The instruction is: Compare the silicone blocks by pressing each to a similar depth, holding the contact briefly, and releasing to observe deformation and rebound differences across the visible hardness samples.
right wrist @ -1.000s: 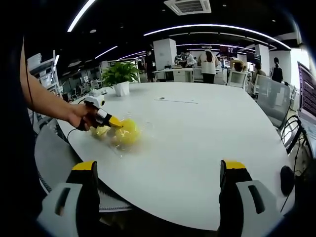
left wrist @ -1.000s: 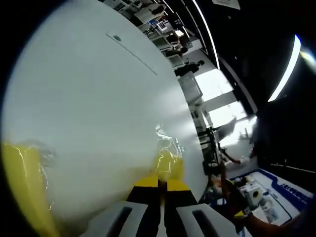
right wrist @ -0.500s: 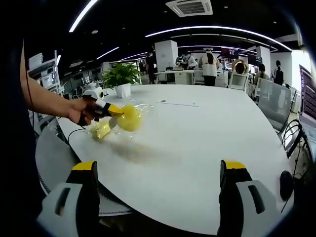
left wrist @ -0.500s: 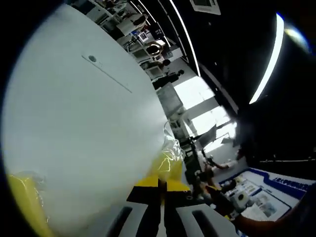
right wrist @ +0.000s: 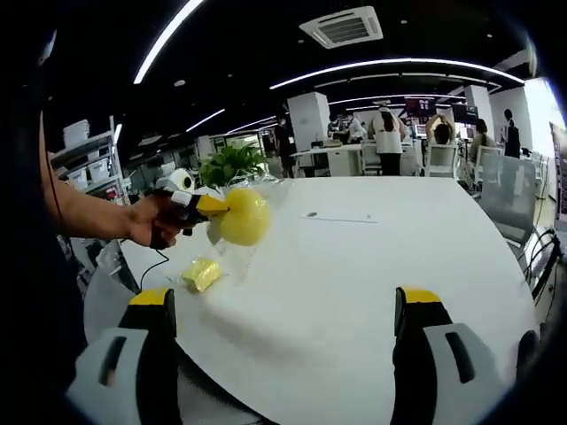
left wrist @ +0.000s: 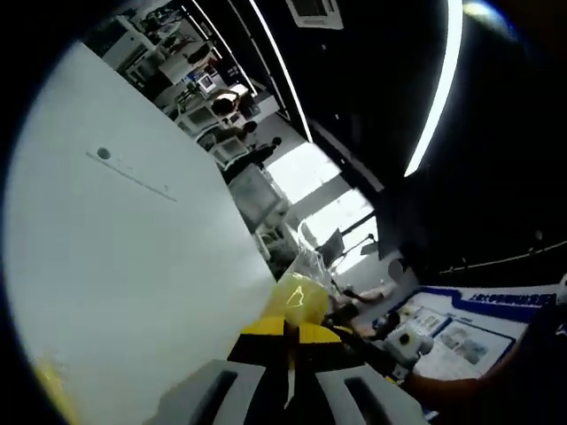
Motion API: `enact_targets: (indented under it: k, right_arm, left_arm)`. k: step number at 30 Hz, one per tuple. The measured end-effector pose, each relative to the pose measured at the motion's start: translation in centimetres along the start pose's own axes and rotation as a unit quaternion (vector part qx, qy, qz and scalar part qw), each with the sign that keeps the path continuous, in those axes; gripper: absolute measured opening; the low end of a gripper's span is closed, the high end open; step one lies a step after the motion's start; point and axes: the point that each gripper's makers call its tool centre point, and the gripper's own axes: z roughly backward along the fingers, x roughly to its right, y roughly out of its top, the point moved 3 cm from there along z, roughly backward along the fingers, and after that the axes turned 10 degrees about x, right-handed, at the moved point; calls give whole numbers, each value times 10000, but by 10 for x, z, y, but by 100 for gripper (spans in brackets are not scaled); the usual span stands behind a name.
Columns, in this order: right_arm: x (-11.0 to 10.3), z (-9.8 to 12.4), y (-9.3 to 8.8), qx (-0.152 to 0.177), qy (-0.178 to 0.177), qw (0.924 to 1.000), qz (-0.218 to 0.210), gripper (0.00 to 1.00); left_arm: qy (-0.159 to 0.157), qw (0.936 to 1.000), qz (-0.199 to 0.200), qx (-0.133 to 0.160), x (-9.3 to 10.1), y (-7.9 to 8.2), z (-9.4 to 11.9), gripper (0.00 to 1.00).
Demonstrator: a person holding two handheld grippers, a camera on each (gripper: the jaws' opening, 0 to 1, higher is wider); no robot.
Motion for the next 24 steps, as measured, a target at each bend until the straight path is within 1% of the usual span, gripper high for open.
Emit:
enact_targets:
  k: [3,4,5,6,7,8,9,11,14,15,16,17,20,24]
  right_arm:
    - [-4,-8,18,116,132,9998,38,96]
    - [-6,-11,25,171,178,9997,20,96]
    - [-8,-14,31,226,222,9995,-10,96]
    - [-11,-17,39,296,284,9991,-76,96]
    - [-13,-19,44,362,339,9987,-102,96]
    - [-17,-22,53,481,422,9978,-145,96]
    - [-19,-23,56,517,451,9975,-157,96]
    - [-28,-33,69,671,630,9955,-235,96]
    - [-37,-46,78,788,864,9924,-395,96]
    - [-40,-49,79,774,976,9913,-422,88]
    - [-43,-50,80,752,1042,9907,-457,83]
    - [-51,-52,82,735,1230,9879,-588,81]
    - [-57,-56,94,891,1322,9860,-488,81]
    - [-72,-57,110,975,1596,9813,-467,78]
  left_arm:
    - [-204,9991,-379,-57,25,9,0,0]
    - [-235,9986,-464,-59,28,11,0,0]
    - [-314,9979,-557,-69,38,14,1,0]
    - [-370,9971,-657,-75,43,16,1,0]
    - [-420,9967,-683,-82,51,19,2,0]
    - [-480,9961,-740,-78,57,21,2,0]
    - [-503,9956,-786,-70,62,22,2,0]
    - [-586,9943,-888,-58,72,25,3,0]
    - [-672,9924,-1026,-27,92,28,6,0]
    - [-689,9915,-1106,-9,97,29,7,0]
    - [-703,9902,-1203,7,105,29,8,0]
    - [-694,9892,-1290,18,108,30,9,0]
    - [-718,9845,-1602,-5,120,34,14,0]
    - [-812,9827,-1662,-31,129,35,21,0]
